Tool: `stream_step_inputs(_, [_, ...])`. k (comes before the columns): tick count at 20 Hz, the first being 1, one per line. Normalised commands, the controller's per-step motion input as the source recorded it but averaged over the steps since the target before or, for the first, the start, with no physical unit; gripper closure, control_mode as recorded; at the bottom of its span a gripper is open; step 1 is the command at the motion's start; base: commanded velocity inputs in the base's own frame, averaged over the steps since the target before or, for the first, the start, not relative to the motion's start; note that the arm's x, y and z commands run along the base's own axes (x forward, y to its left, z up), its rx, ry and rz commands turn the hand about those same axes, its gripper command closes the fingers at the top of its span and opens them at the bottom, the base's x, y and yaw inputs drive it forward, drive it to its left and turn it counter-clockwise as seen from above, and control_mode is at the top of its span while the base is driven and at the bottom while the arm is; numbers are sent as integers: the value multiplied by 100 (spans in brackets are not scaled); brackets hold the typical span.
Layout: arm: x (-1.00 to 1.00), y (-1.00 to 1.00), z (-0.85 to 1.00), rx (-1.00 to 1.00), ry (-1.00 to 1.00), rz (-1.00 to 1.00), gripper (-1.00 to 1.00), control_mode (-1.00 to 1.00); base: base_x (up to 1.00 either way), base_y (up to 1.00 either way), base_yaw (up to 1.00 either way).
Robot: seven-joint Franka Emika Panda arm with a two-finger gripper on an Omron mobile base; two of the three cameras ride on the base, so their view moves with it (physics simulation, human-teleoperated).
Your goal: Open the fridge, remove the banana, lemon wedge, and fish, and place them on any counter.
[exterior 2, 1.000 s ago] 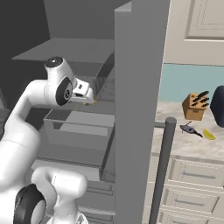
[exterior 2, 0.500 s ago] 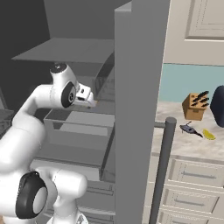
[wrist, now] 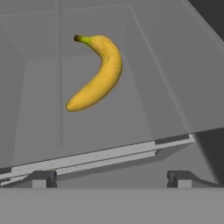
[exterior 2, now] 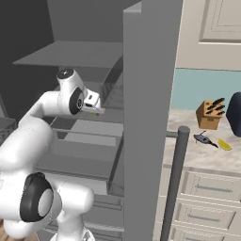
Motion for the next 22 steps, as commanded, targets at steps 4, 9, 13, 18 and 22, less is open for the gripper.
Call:
stream_step_inputs(4, [24, 6, 0, 0, 0, -3, -100, -100, 0, 0, 0])
stream_step_inputs(9, [30, 6, -2, 0, 0, -2, -100, -100, 0, 0, 0])
stream_step_inputs(13, [31, 1, -8, 0, 0, -2, -100, -100, 0, 0, 0])
stream_step_inputs(18, [20, 0, -23, 2, 0, -3, -100, -100, 0, 0, 0])
stream_step_inputs(22, [24, 0, -33, 1, -1, -3, -100, -100, 0, 0, 0])
